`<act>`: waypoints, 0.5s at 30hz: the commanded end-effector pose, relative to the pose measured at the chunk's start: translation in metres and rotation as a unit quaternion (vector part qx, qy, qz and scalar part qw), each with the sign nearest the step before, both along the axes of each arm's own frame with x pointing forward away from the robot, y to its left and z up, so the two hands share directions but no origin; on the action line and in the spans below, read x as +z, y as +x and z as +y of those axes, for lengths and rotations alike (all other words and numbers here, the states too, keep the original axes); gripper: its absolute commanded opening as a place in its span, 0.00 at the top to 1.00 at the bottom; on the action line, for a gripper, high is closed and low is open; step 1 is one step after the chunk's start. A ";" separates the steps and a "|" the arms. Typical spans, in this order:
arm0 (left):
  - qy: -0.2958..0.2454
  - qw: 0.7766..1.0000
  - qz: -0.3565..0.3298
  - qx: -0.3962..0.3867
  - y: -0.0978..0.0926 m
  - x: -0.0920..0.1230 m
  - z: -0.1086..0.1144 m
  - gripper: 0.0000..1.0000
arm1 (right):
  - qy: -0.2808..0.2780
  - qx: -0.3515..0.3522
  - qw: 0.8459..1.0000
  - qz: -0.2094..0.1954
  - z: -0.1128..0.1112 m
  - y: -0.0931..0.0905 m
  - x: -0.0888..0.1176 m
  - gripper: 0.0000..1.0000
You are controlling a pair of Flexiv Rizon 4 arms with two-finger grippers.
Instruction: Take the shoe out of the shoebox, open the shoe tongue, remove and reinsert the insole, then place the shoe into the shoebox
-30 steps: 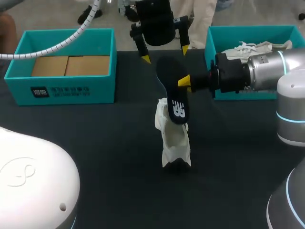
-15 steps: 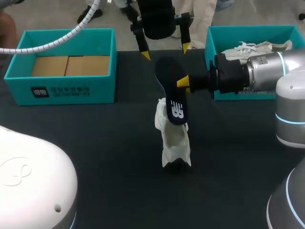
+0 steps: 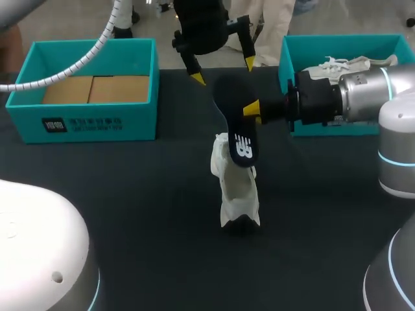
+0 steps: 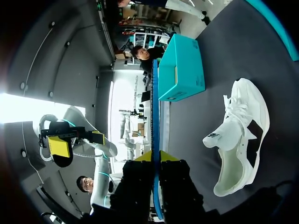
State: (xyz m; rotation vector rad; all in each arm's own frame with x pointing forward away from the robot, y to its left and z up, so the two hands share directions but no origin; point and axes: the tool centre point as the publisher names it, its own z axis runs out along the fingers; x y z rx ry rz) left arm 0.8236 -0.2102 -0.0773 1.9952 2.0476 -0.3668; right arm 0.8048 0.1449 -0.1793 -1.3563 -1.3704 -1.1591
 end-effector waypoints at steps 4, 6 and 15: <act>-0.115 0.993 0.015 -0.017 0.006 -0.008 0.017 0.00 | -0.005 -0.010 1.000 0.001 -0.014 -0.007 0.007 1.00; -0.135 0.990 0.015 -0.023 0.006 -0.008 0.019 0.00 | -0.006 -0.012 1.000 0.001 -0.015 -0.007 0.008 1.00; -0.178 0.982 -0.007 -0.065 -0.002 -0.010 0.020 0.00 | -0.010 -0.013 1.000 0.002 -0.019 -0.006 0.010 1.00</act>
